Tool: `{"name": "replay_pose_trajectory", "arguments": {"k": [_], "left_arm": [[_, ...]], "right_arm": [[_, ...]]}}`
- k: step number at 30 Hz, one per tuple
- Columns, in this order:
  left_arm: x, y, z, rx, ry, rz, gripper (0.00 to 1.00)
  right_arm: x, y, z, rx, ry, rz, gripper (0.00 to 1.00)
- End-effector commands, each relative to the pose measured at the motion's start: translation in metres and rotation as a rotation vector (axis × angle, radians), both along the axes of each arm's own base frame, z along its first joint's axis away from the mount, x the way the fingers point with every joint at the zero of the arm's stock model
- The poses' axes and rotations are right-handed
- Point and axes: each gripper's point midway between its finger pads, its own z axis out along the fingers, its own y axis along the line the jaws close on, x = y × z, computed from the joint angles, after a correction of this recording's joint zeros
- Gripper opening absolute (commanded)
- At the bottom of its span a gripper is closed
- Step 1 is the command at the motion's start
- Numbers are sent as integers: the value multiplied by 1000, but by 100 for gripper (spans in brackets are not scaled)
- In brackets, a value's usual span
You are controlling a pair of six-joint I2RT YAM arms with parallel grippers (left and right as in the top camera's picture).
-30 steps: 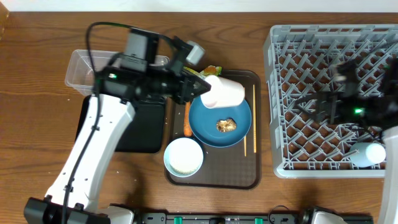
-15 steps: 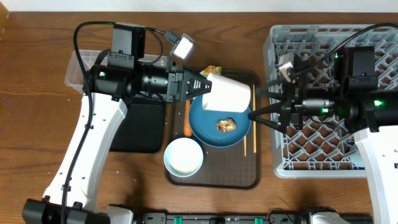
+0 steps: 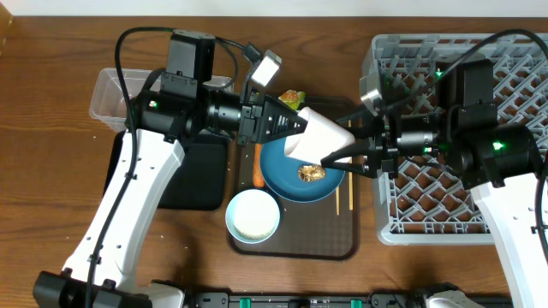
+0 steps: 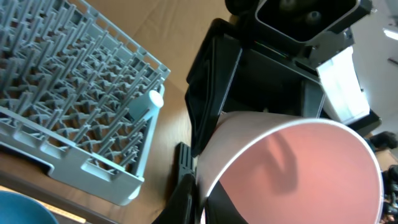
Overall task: Sort waste into correct bins and load items into the dishwasher rack
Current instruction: 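Hand the pink cup from left gripper to right gripper, then place pink cup with right gripper in the rack's front-right corner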
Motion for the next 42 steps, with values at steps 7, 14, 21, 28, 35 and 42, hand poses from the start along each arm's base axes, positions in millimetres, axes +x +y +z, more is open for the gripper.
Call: {"name": "replay_pose_trajectory", "arguments": {"k": [7,14,21,28,35,42], "left_arm": [[28,7,5,35,-45,116,75],[43,25,3,49,1,192,85],[45,27,3,51,21,201,87],[43,27,0,59,49,201,86],[38,28,-6,75,105,199,86],[36,28,-8,82,124,197,87]], "right_arm": [[18,-13,-22,-155,96,-205,33],[41,-82,-41,-340,173,-595,41],[47,-182,-60,-426,395,-1081,42],[38,-274,-77,-464,544,-1429,48],[18,-343,-92,-399,733,-1691,49],[-7,-417,-134,-340,1028,-1943,50]]}}
